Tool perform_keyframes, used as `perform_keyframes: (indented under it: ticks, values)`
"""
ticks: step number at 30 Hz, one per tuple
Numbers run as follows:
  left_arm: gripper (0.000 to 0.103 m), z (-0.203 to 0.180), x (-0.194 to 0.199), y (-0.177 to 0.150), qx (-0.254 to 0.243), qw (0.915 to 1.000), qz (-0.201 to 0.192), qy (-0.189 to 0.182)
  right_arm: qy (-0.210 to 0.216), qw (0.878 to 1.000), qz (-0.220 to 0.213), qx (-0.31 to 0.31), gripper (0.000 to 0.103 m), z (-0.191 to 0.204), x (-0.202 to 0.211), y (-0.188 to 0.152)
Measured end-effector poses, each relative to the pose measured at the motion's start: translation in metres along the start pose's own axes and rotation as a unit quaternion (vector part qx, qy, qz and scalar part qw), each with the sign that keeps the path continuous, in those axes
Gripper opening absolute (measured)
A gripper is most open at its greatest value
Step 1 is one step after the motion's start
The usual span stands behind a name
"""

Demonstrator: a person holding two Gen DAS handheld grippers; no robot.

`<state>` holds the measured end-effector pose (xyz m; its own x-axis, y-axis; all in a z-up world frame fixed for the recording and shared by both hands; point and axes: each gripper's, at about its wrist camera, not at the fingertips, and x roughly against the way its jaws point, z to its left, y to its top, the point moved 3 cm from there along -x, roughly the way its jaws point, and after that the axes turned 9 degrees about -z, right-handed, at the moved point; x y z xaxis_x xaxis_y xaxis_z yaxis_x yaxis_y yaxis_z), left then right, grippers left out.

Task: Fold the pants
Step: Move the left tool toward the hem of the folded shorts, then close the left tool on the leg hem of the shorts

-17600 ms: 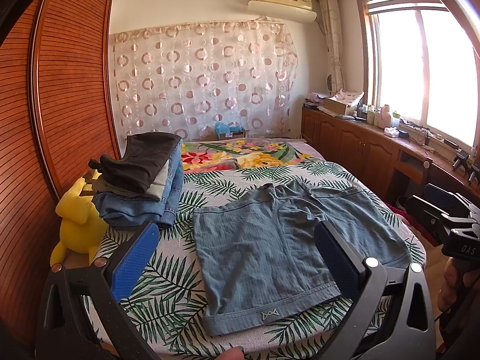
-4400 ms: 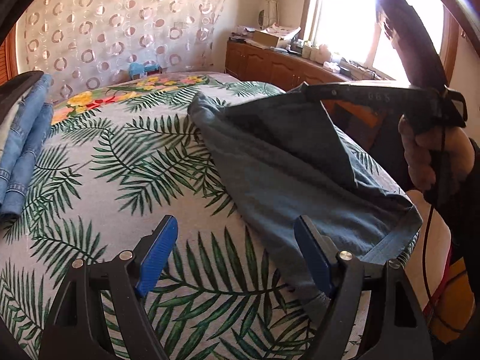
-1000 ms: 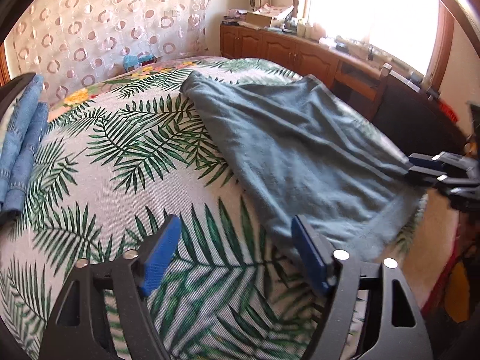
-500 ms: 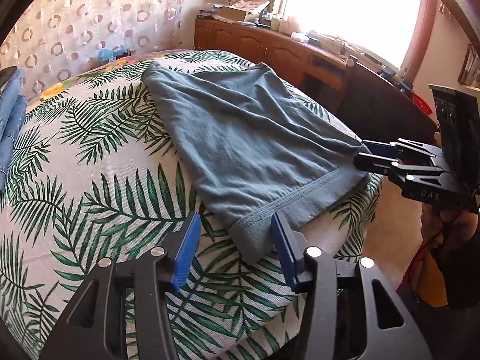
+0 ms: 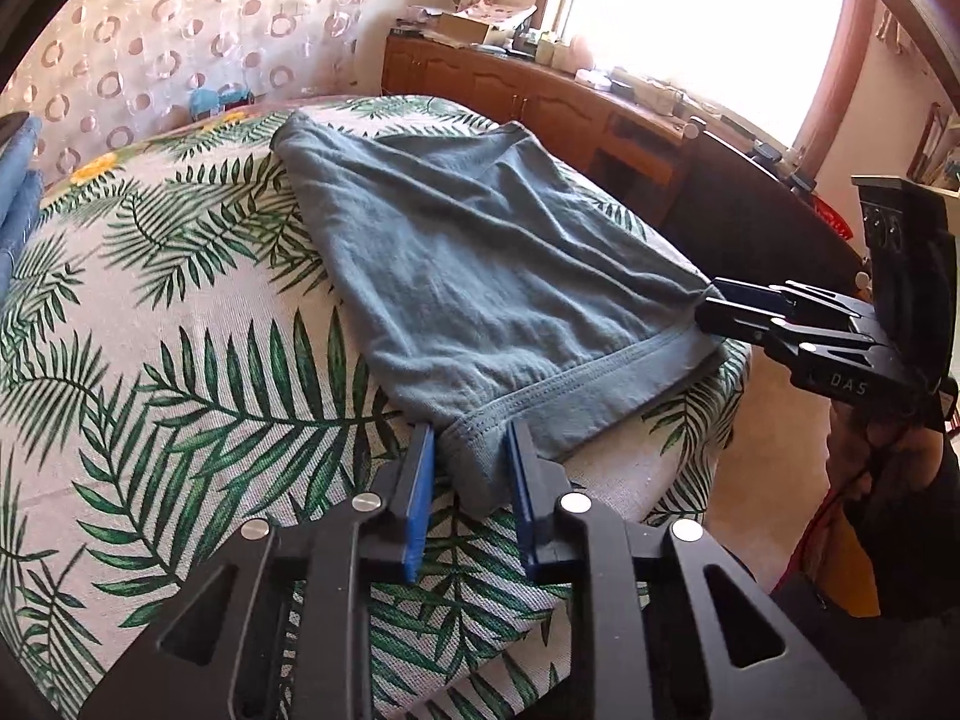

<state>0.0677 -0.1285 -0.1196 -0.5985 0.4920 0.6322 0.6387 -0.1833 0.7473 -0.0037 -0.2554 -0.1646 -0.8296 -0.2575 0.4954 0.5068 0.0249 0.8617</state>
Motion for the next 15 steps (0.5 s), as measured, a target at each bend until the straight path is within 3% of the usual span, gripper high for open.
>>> perform_keyframes:
  ticks: [11,15]
  values:
    - [0.025,0.002,-0.001,-0.003,0.005,0.9999,0.012,0.002,-0.001,1.000,0.020,-0.020,0.043,-0.003,-0.010,-0.008]
    - [0.034,0.003,-0.004,-0.001,0.005,0.9999,0.011,0.001,0.003,0.999,0.028,-0.027,0.043,-0.001,-0.013,-0.009]
